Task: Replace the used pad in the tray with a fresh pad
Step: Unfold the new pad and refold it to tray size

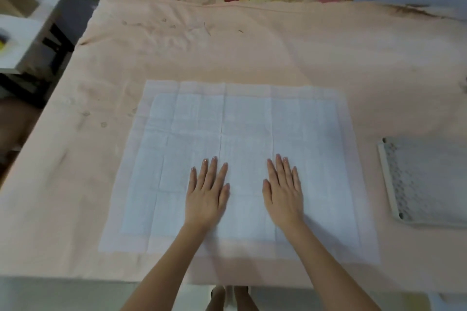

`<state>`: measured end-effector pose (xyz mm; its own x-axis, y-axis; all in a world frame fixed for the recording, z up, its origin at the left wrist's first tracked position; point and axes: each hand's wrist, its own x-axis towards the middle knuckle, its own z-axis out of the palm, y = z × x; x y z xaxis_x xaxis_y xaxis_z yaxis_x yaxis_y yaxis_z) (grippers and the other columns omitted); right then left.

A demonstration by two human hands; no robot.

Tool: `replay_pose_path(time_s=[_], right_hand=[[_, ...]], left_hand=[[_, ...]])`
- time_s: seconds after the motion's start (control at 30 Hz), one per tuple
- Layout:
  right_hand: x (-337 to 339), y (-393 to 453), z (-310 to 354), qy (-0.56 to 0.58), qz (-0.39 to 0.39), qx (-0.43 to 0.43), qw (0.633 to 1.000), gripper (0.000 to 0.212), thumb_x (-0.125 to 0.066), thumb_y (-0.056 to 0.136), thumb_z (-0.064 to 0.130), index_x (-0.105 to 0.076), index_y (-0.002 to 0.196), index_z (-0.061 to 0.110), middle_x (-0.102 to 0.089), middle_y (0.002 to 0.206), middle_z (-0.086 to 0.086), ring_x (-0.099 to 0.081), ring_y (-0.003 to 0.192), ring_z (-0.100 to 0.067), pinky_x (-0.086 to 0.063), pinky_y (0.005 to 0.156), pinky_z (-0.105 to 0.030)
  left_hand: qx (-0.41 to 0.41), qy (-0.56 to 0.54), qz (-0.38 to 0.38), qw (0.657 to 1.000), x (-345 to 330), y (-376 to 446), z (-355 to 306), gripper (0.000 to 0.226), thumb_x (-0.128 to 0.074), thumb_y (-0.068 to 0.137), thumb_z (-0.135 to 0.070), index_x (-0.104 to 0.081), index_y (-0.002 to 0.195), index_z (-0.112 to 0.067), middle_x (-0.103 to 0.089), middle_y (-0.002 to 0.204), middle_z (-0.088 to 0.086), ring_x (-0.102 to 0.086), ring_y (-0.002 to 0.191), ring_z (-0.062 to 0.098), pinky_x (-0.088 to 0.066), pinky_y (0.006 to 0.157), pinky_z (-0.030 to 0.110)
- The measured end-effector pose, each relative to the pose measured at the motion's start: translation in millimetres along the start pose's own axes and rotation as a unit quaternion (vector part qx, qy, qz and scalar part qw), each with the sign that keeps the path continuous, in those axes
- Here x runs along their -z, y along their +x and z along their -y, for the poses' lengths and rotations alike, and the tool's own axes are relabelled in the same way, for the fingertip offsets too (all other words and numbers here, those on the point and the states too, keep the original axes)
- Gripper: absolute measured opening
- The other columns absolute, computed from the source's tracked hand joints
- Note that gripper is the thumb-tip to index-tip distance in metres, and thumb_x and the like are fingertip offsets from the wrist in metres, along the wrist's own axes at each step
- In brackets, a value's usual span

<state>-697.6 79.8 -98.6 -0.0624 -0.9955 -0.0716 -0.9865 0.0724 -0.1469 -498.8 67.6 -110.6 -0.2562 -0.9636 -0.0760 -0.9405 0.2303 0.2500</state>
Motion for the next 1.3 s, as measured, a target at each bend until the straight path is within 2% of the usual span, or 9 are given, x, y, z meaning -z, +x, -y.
replay_pose_path(time_s=[0.17, 0.3, 0.43, 0.53, 0.63, 0.8, 1.0, 1.17, 1.3], right_hand=[[-5.3, -14.0, -2.9, -0.005, 0.022, -0.003, 1.0, 0.058, -0.01, 0.096, 0.037, -0.02, 0.148, 0.013, -0.013, 0.157, -0.008, -0.009, 0.146, -0.025, -0.003, 0.118, -0.041], [-0.9, -14.4, -4.6, 0.0, 0.031, 0.002, 1.0, 0.056, -0.024, 0.1, 0.036, -0.015, 0.151, 0.012, 0.002, 0.157, -0.007, 0.002, 0.147, -0.023, 0.003, 0.119, -0.04], [21.9, -41.7, -7.7, 0.048, 0.005, 0.071, 0.996, 0.066, -0.03, 0.094, 0.045, -0.024, 0.147, 0.008, -0.014, 0.156, -0.009, -0.01, 0.146, -0.024, -0.009, 0.118, -0.043], [25.3, -88.1, -9.0, 0.058, 0.025, 0.131, 0.989, 0.068, -0.046, 0.087, 0.045, -0.037, 0.144, 0.01, -0.023, 0.154, -0.007, -0.02, 0.144, -0.026, -0.011, 0.115, -0.041], [19.2, -130.0, -11.6, 0.022, 0.056, 0.169, 0.984, 0.07, -0.049, 0.083, 0.052, -0.046, 0.139, 0.01, -0.03, 0.151, -0.006, -0.031, 0.139, -0.027, -0.014, 0.113, -0.039], [10.4, -160.2, -18.0, -0.034, 0.106, 0.176, 0.978, 0.084, -0.042, 0.081, 0.069, -0.044, 0.14, 0.009, -0.036, 0.149, -0.009, -0.033, 0.138, -0.026, -0.017, 0.111, -0.038], [2.4, -167.3, -23.1, 0.008, 0.004, 0.192, 0.981, 0.059, -0.076, 0.074, 0.042, -0.064, 0.121, 0.009, -0.055, 0.135, -0.007, -0.053, 0.124, -0.023, -0.029, 0.106, -0.036], [1.1, -178.5, -28.9, 0.038, -0.04, 0.206, 0.977, 0.039, -0.083, 0.067, 0.022, -0.073, 0.104, 0.014, -0.065, 0.122, -0.002, -0.062, 0.112, -0.018, -0.033, 0.097, -0.029], [5.2, -181.6, -28.6, 0.072, -0.086, 0.196, 0.974, 0.015, -0.061, 0.083, 0.019, -0.075, 0.085, 0.016, -0.072, 0.104, 0.0, -0.069, 0.095, -0.018, -0.038, 0.089, -0.026]], left_hand=[[-0.007, 0.005, 0.016, 1.0, -0.2, -10.4, -0.5, 0.054, -0.016, 0.099, -0.041, -0.018, 0.15, -0.025, -0.009, 0.158, 0.001, -0.002, 0.147, 0.022, -0.001, 0.118, 0.044], [-0.003, -0.018, 0.021, 1.0, 6.8, -9.8, -0.8, 0.055, -0.021, 0.099, -0.044, -0.012, 0.151, -0.027, 0.003, 0.157, -0.004, 0.004, 0.147, 0.019, 0.011, 0.118, 0.038], [-0.12, -0.033, 0.005, 0.992, 25.1, -33.5, 4.9, 0.069, -0.037, 0.094, -0.055, -0.017, 0.151, -0.021, -0.01, 0.159, 0.001, -0.006, 0.147, 0.02, -0.002, 0.119, 0.042], [-0.202, -0.05, 0.015, 0.978, 27.2, -76.7, 11.0, 0.075, -0.044, 0.091, -0.06, -0.02, 0.151, -0.021, -0.016, 0.158, 0.003, -0.012, 0.146, 0.022, -0.011, 0.118, 0.046], [-0.192, -0.015, 0.054, 0.98, 20.6, -116.0, 23.4, 0.078, -0.044, 0.088, -0.065, -0.023, 0.15, -0.022, -0.015, 0.158, 0.005, -0.012, 0.146, 0.025, -0.011, 0.117, 0.046], [-0.165, 0.035, 0.084, 0.982, 19.3, -141.8, 34.3, 0.079, -0.04, 0.085, -0.066, -0.039, 0.143, -0.013, -0.03, 0.152, 0.014, -0.027, 0.14, 0.034, -0.007, 0.115, 0.041], [-0.157, 0.029, 0.058, 0.985, 15.1, -154.5, 29.3, 0.065, -0.04, 0.087, -0.054, -0.052, 0.134, -0.01, -0.044, 0.144, 0.013, -0.041, 0.133, 0.032, -0.015, 0.113, 0.04], [-0.175, -0.017, 0.0, 0.984, 12.8, -171.0, 30.5, 0.054, -0.023, 0.101, -0.039, -0.065, 0.12, -0.011, -0.057, 0.133, 0.01, -0.053, 0.124, 0.029, -0.028, 0.108, 0.041], [-0.184, -0.031, -0.058, 0.981, 19.7, -171.7, 29.2, 0.051, -0.025, 0.102, -0.03, -0.072, 0.105, -0.013, -0.067, 0.119, 0.006, -0.063, 0.111, 0.025, -0.032, 0.104, 0.038]])
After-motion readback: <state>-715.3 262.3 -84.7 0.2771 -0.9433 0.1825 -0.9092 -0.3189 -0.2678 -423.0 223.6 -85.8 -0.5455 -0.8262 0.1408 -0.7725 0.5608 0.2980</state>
